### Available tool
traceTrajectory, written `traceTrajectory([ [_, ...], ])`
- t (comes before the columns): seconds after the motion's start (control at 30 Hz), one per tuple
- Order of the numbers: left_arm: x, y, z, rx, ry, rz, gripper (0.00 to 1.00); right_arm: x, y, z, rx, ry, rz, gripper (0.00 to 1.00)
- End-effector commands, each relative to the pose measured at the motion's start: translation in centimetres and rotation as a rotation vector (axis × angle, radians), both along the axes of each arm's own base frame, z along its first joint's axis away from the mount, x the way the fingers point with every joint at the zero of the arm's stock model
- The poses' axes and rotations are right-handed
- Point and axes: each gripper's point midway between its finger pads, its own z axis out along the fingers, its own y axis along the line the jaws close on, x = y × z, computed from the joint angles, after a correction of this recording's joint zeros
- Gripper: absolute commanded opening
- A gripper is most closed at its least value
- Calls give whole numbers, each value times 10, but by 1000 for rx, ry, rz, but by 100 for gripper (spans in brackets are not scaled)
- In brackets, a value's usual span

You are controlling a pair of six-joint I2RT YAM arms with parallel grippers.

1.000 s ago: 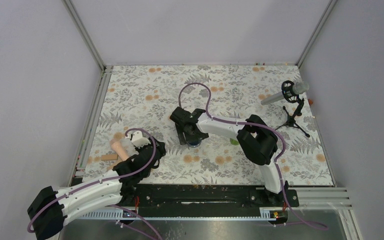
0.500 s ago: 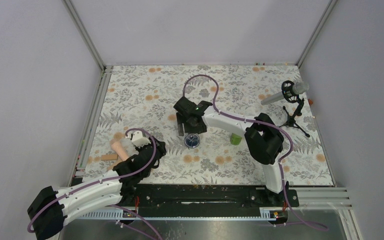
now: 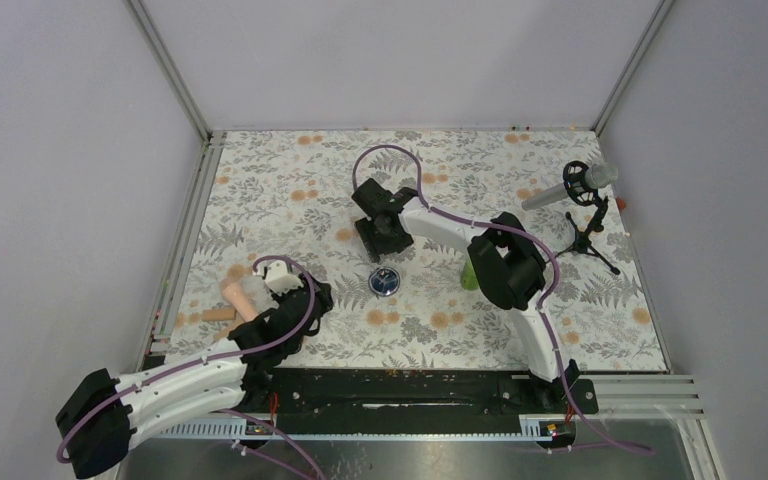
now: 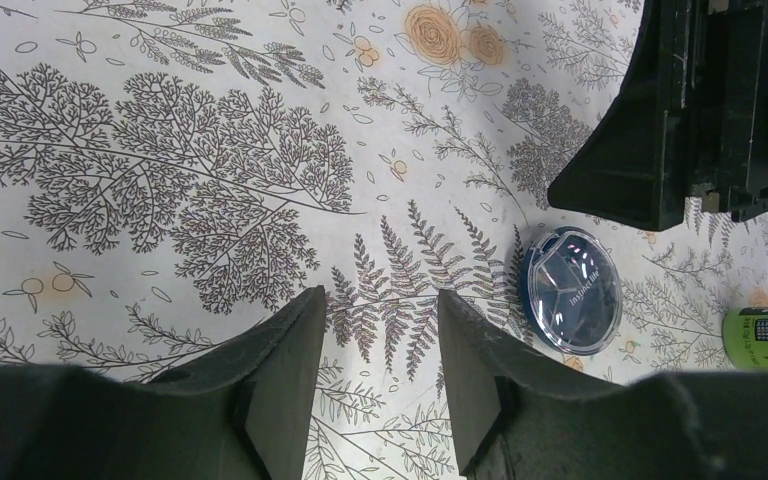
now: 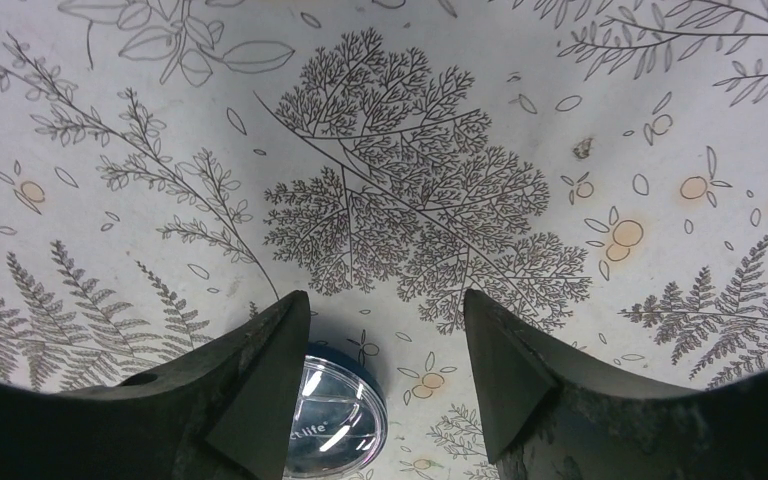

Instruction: Sort the pills into containers

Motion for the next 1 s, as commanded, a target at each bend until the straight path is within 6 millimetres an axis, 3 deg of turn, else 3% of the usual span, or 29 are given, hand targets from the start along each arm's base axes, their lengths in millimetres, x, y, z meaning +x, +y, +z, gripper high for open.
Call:
traceTrajectory([
  [0.0,5,-6,7,-31,-26,-6,46,-9,5,4,12,28,76,66],
  [0.33,5,-15,5,-47,-20,-41,46,-41,-19,-2,-13,98,123,71],
  [0.7,4,-23,-2,-65,-7,-74,46,-92,-55,7,-5,191,112,64],
  [0.83,5,-26,-2,-64,-7,-80,46,-96,-65,18,-4,167,27,64],
  [0.97,7,-27,1,-67,-14,-78,46,-88,-64,39,34,83,-94,87],
])
